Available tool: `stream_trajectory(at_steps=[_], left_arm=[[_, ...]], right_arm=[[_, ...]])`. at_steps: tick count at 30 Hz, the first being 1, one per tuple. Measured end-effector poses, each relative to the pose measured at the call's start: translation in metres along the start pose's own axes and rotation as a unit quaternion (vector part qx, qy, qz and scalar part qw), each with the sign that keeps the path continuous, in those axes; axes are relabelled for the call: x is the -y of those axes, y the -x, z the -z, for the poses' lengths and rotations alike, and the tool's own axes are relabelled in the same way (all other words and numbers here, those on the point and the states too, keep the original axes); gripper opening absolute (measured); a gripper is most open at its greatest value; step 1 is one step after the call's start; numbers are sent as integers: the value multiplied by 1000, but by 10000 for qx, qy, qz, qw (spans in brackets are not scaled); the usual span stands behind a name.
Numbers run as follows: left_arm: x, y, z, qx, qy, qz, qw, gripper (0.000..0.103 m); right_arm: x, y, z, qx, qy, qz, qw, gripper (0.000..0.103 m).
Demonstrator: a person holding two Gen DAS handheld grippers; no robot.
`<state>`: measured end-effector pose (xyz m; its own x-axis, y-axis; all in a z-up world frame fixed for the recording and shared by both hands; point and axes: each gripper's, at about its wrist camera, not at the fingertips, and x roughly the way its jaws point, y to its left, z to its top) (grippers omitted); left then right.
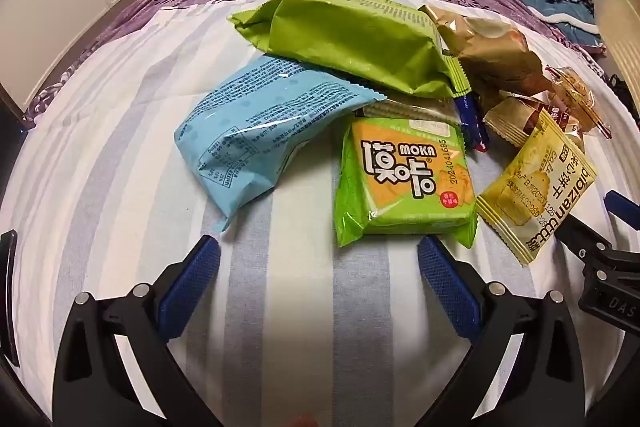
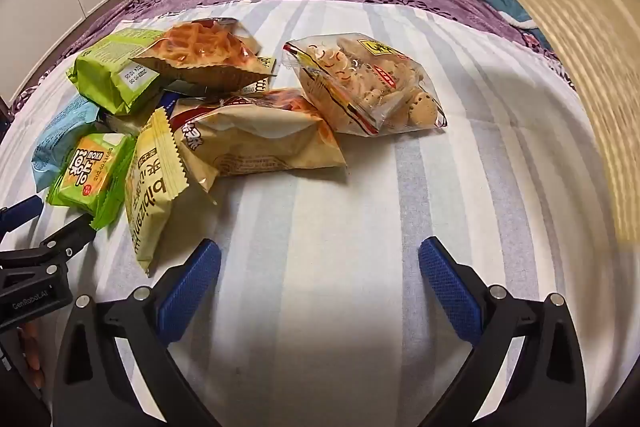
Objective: Organize snacks
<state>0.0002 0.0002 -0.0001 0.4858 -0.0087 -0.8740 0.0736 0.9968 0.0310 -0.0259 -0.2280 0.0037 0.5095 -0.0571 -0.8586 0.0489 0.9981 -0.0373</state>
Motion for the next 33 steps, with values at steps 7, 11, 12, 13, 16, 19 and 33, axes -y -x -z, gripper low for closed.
stream_trajectory(at_steps=[7, 11, 12, 13, 16, 19, 33], left_arm=[[0, 0, 0, 20, -13, -26, 10000, 101], [1, -1, -1, -5, -27, -44, 10000, 101], [0, -1, -1, -2, -25, -41, 10000, 101], [0, -1, -1, 1, -23, -38, 10000, 101], [0, 0, 0, 9, -23, -39, 10000, 101], [0, 0, 0, 9, -21, -37, 10000, 101], [-1, 0, -4, 11, -16, -32, 10000, 101]], right_arm=[[-1, 0, 0, -19, 32, 48, 10000, 98], [1, -2, -1, -32, 20, 32, 10000, 98], [1, -2, -1, -34, 21, 33, 10000, 98], [0, -3, -1, -36, 18, 30, 10000, 98], [0, 0, 0, -8, 24, 38, 10000, 98], [0, 0, -1, -19, 26, 40, 10000, 98], [-3, 3, 1, -9, 20, 33, 10000, 98]])
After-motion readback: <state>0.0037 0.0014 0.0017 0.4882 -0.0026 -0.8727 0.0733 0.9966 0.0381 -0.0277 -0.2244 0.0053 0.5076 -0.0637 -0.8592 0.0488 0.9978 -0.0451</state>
